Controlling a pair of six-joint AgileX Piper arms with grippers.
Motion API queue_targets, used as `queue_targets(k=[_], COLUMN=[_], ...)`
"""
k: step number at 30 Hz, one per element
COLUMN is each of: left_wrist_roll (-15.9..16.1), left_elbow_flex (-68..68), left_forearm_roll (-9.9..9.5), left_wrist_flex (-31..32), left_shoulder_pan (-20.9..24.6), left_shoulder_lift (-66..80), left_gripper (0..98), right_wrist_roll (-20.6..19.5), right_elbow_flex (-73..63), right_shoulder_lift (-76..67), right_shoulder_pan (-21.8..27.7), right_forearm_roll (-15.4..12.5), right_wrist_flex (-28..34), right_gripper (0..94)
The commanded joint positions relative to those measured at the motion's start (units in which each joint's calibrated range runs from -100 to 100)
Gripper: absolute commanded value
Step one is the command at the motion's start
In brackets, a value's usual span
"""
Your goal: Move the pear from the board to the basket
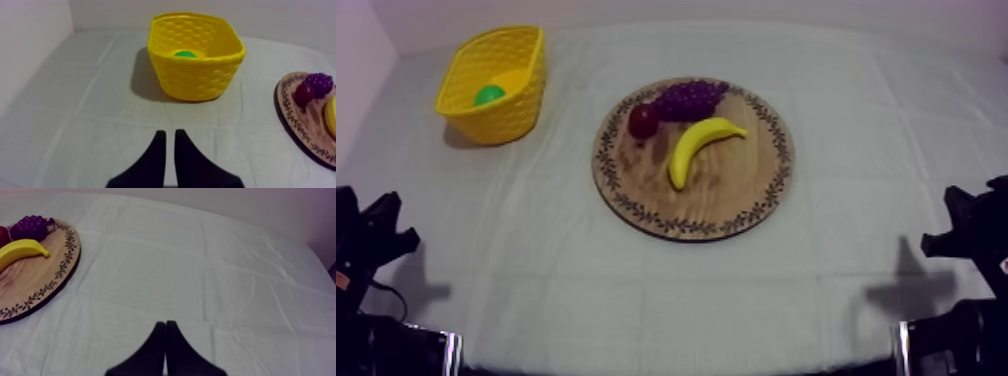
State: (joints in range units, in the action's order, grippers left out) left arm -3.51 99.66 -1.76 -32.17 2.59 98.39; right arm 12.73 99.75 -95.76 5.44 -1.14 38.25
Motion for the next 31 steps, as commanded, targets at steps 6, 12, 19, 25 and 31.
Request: queue_targets(k=[6, 12, 19, 25, 31], left_wrist_roll=[-2.2, -5.7, -7.0, -7.1, -7.1], left_elbow_flex=[0.1, 0.1, 0.1, 0.1, 0.1], left_forearm_roll=[-0.05, -0.16, -0.17, -0.20, -0.22], left_wrist_flex=[0.2, 0.4, 0.5, 0.5, 0.5], left_shoulder_pan=[2.8, 3.3, 3.4, 3.4, 3.4], left_shoulder_lift=[1.4, 1.4, 1.4, 1.4, 1.4], left_gripper=[0.3, 0.1, 0.1, 0.1, 0.1], right_wrist_roll=[0.0, 0.0, 0.0, 0.0, 0.0], right_elbow_flex=[0.0, 0.0, 0.0, 0.0, 0.0], right_shoulder_lift=[0.0, 0.0, 0.0, 0.0, 0.0], right_shoulder_pan=[0.0, 0.0, 0.0, 0.0, 0.0], right_forearm_roll=[0.0, 0.0, 0.0, 0.0, 0.0], right_wrist_flex=[0.0, 0.0, 0.0, 0.0, 0.0], right_gripper=[0.3, 0.3, 0.3, 0.3, 0.3])
